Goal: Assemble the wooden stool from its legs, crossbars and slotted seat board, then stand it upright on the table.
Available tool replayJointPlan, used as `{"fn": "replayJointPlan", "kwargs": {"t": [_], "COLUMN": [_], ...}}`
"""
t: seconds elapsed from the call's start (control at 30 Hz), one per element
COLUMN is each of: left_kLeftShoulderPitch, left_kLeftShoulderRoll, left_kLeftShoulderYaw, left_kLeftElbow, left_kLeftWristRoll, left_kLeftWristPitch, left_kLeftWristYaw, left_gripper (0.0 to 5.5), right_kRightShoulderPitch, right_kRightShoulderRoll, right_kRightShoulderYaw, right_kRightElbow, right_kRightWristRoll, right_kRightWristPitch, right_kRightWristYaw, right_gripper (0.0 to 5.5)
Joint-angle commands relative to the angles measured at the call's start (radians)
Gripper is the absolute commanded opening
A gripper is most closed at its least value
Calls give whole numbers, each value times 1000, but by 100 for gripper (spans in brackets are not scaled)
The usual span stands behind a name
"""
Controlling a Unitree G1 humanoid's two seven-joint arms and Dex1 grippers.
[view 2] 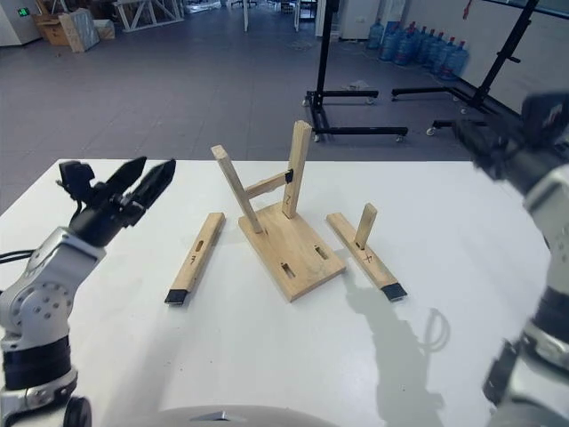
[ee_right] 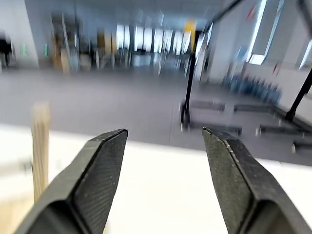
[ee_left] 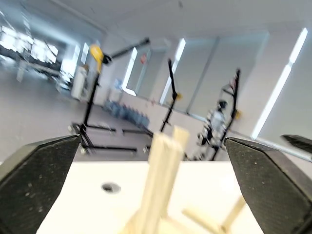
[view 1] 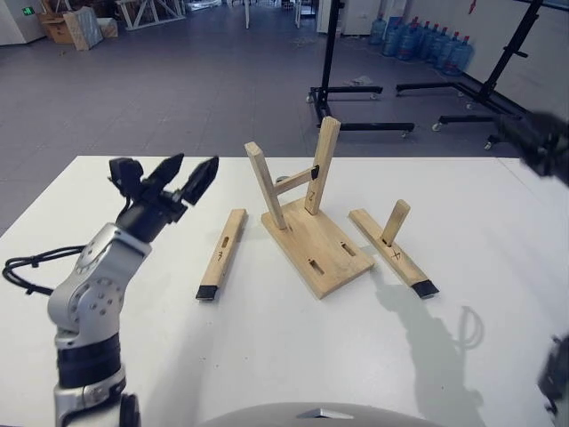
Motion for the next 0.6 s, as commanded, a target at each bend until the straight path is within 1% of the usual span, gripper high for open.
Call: {"fn": "replayJointPlan", "kwargs": {"t": [0.03, 0.1, 0.2, 0.3, 0.5, 0.6], "left_kLeftShoulderPitch": [104, 85, 75, 69, 53, 44], "left_kLeftShoulderRoll": [65, 54, 51, 55, 66, 62], "left_kLeftShoulderYaw": [15, -3, -45, -69, -103, -114], "left_kLeftElbow": [-67, -52, -59, -63, -36, -34], "left_kLeftWristRoll": [-103, -110, -91, -84, -27, -15], "left_kLeftWristPitch": [89, 99, 107, 107, 94, 96], "left_kLeftWristYaw": [-53, -26, 2, 12, 25, 25], "left_gripper": [540, 540, 540, 540, 540, 540], "right_kRightShoulderPitch": [393, 432, 439, 392, 356, 354], "right_kRightShoulderRoll": [28, 76, 131, 163, 196, 196], "right_kRightShoulderYaw": [0, 56, 136, 179, 333, 363], "right_kRightElbow": [-14, -45, -79, -66, -11, 43], "right_kRightWristRoll": [-20, -12, -37, -65, -161, -210], "right_kRightWristPitch": [-138, -155, -188, -207, -245, -275], "right_kRightWristYaw": [271, 272, 237, 176, 126, 110], "right_gripper": [283, 283, 283, 336, 336, 336]}}
